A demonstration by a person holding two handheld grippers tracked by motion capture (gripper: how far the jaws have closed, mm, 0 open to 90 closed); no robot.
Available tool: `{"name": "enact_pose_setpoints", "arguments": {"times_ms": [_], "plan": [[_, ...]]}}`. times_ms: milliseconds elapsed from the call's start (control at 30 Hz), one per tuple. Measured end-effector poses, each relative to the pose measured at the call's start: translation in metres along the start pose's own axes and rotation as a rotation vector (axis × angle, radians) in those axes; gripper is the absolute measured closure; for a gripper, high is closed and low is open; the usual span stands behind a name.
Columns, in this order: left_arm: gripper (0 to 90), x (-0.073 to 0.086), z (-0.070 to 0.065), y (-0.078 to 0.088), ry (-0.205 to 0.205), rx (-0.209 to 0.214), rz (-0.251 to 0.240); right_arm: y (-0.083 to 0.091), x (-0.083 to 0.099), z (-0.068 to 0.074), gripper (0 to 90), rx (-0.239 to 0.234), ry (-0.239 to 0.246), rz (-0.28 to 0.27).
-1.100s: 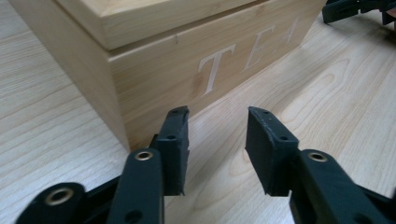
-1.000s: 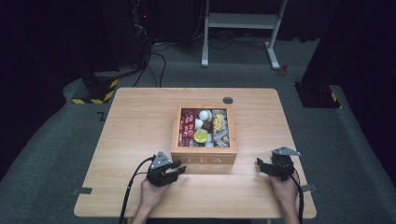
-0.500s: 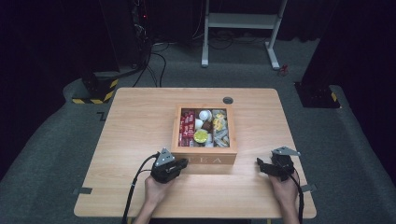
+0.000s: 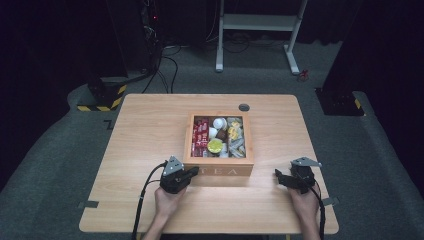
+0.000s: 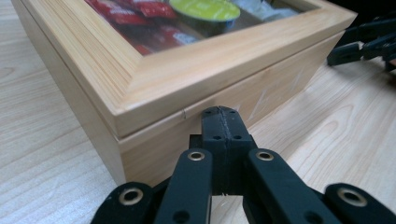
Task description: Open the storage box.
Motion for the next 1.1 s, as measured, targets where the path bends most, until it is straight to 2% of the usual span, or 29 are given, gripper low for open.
{"name": "enact_pose_setpoints", "arguments": {"times_ms": [200, 467, 600, 667, 800, 1100], "plan": [[90.0, -0.002, -0.002, -0.001, 0.011, 0.010, -0.008, 0.000, 0.000, 0.000, 26.9, 0.000, 0.002, -0.001], [90.0, -0.008, -0.003, 0.000, -0.025, 0.007, 0.003, 0.000, 0.000, 0.000, 27.0, 0.001, 0.001, 0.000], [90.0, -0.008, -0.005, -0.001, -0.010, 0.019, 0.002, 0.000, 0.000, 0.000, 27.0, 0.000, 0.000, 0.000], [90.0, -0.010, -0.005, -0.001, -0.025, 0.008, 0.004, 0.000, 0.000, 0.000, 26.9, 0.000, 0.000, 0.000], [90.0, -0.011, -0.005, -0.001, -0.011, 0.018, 0.002, 0.000, 0.000, 0.000, 26.9, -0.001, 0.002, -0.001], [90.0, -0.016, -0.006, 0.000, -0.028, 0.010, 0.022, 0.000, 0.000, 0.000, 26.8, -0.001, 0.002, 0.000]]}}
Point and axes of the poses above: each handheld gripper's, and its own axes: y roughly backward along the jaws, x roughly out of its underside, z roughly to its left, the point moved 10 cm from there along -y, roughly forward along the jaws, and after that the axes turned 6 degrees about z, right-handed, at the moved point
